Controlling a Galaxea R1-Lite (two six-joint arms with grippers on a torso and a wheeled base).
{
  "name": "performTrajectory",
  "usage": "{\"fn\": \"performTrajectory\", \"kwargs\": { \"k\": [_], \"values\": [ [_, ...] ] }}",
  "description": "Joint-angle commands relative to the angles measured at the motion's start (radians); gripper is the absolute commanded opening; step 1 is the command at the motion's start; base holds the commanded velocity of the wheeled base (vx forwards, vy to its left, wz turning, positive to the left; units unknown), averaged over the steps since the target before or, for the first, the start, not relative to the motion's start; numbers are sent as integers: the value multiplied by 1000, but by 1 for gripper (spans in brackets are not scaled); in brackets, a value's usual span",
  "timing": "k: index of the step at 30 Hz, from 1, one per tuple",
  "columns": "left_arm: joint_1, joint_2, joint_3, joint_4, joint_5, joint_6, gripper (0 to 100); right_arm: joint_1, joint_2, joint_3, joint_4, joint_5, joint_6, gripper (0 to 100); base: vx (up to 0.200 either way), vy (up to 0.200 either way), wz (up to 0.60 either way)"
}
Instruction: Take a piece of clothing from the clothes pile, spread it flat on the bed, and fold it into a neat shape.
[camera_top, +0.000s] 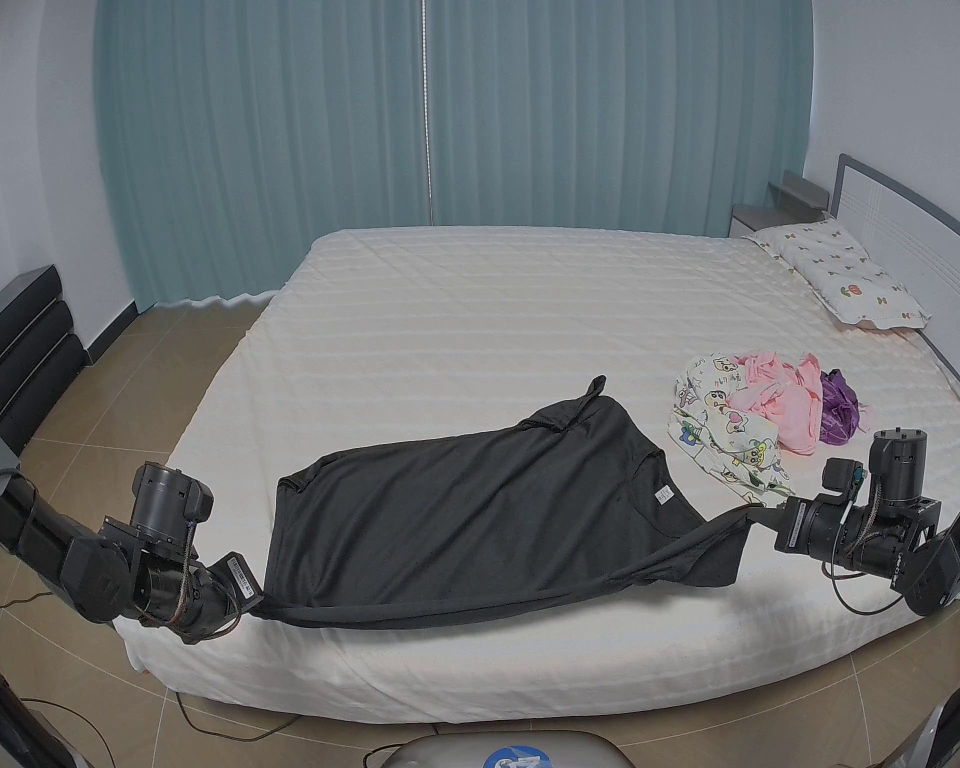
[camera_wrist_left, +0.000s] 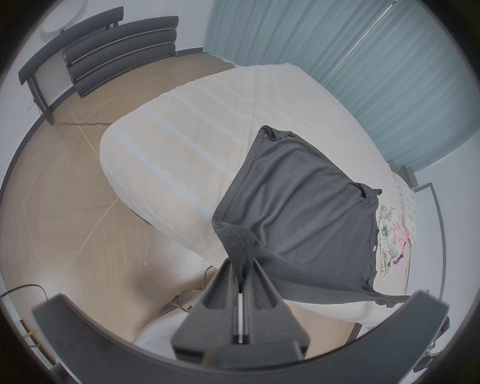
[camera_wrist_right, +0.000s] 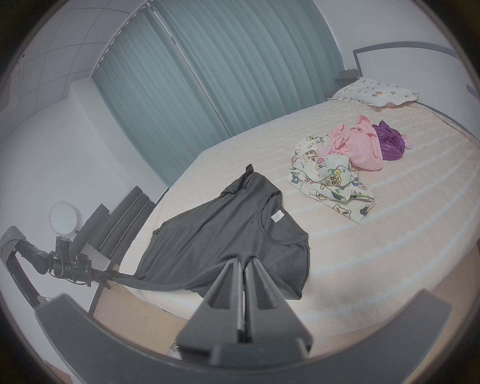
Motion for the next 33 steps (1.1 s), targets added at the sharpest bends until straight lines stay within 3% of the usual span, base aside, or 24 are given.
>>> {"fn": "performTrajectory", "kwargs": {
  "k": [1, 9, 12, 33],
  "values": [
    [-3, 0, 6, -1, -1, -2, 0, 8, 1, -1, 0, -1, -1, 0, 0, 0, 0],
    [-1, -1, 3, -3, -41, -5, 0, 17, -11, -24, 5, -10, -6, 0, 0, 0, 0],
    [-1, 0, 6, -3, -42, -4, 0, 32, -11, -15, 4, -10, -6, 0, 200, 0, 0],
    [-1, -26, -6, 0, -41, -36, 0, 40, 11, -51, 4, -8, -6, 0, 0, 0, 0]
  ]
}}
